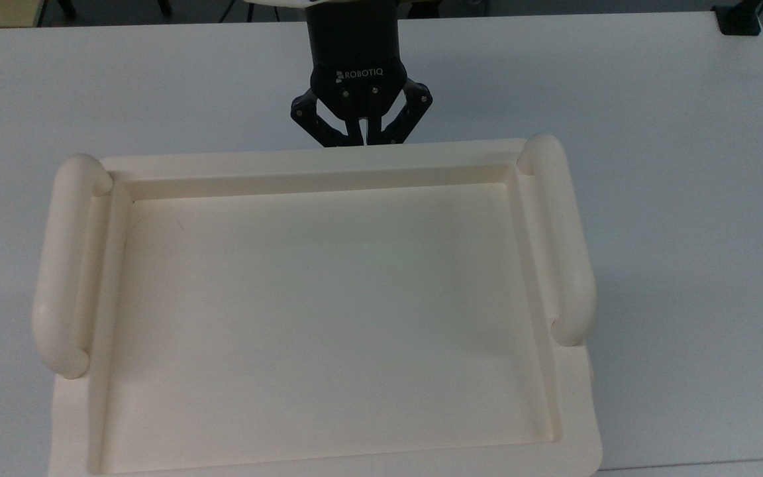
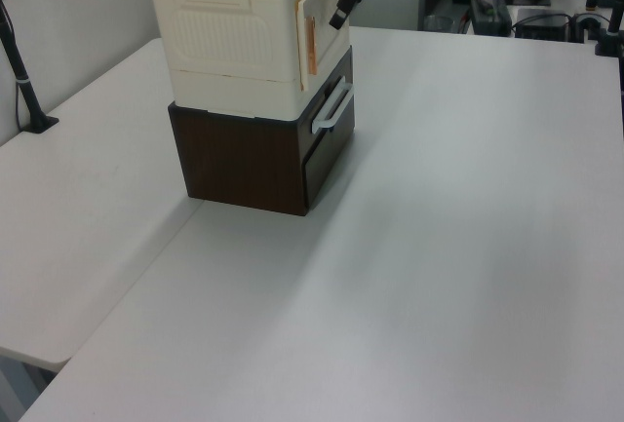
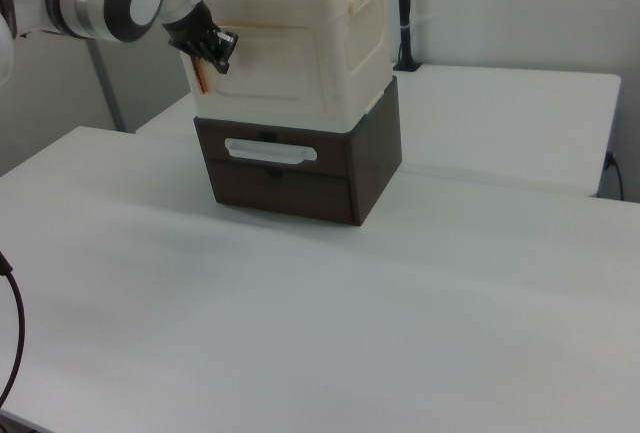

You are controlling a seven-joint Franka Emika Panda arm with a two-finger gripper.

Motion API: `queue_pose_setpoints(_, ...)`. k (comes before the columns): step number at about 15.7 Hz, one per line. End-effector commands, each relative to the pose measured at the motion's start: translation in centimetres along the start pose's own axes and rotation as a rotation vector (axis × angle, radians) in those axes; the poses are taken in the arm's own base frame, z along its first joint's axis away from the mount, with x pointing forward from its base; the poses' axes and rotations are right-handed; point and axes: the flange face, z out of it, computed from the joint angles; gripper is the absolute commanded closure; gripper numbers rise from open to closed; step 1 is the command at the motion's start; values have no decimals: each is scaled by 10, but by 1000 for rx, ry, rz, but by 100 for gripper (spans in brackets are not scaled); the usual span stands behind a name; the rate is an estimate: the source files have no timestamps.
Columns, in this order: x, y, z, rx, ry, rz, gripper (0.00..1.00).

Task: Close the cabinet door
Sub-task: 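Press the door flat against the cabinet front with the gripper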

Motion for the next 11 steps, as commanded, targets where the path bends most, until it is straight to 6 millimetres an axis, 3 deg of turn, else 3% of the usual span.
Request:
queue_pose_setpoints(1,4,0,-4,-2,51,13,100)
queue_pose_setpoints(11,11,3,-2,-9,139,11,100)
